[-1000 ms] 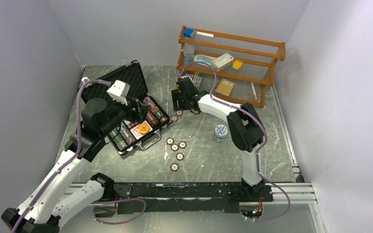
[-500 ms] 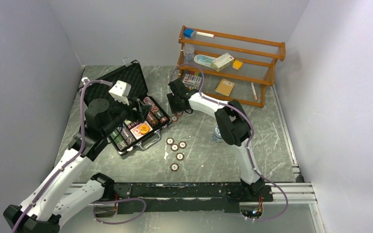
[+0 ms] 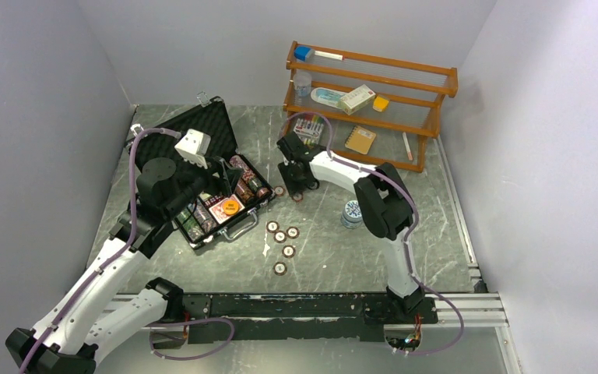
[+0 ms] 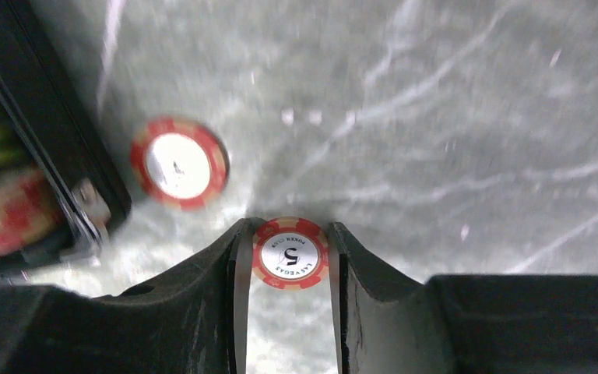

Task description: Pack up texas hold em set

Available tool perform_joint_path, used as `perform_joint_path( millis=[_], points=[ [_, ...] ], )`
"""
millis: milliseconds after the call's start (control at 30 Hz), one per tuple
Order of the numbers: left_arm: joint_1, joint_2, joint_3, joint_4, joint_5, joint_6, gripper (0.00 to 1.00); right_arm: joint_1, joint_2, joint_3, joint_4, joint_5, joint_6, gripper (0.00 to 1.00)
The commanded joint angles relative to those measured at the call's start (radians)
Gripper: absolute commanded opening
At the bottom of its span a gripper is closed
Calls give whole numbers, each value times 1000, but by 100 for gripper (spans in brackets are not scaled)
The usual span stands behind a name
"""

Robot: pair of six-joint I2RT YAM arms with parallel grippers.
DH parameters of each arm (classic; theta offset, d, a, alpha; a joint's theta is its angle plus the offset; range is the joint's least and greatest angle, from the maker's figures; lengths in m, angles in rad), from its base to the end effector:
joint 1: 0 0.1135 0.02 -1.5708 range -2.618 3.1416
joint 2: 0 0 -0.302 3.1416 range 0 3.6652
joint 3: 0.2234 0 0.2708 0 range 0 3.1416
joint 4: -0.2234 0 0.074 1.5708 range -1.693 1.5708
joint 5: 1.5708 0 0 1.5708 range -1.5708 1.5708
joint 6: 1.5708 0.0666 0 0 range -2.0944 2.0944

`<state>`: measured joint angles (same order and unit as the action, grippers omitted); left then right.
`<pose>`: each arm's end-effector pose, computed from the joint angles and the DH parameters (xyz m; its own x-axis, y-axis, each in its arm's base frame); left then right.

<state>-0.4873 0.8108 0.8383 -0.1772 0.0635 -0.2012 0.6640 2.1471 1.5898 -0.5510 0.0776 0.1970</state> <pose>0.1864 -0.1035 0.3787 -0.2336 -0.1019 -0.9670 0.4859 0.8492 -0.2069 0.3994 0.3060 0.1523 -0.8061 -0.3830 -0.4511 -0.4379 0.8988 0.0193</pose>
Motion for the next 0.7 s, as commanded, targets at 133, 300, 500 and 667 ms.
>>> perform_joint_path(
  millis=[133,300,500,667],
  points=[
    [-3,-6,18,1,0,7,77,4,-51,-68,-181,-67,-11,47],
    [-3,-6,16,-3,-8,12,77,4,-4,46,-126,4,45,58],
    [-4,-9,14,-8,-26,15,77,4,59,158,-48,13,96,57],
    [-4,2,17,-10,-25,16,77,12,146,251,-64,-24,80,55]
  ],
)
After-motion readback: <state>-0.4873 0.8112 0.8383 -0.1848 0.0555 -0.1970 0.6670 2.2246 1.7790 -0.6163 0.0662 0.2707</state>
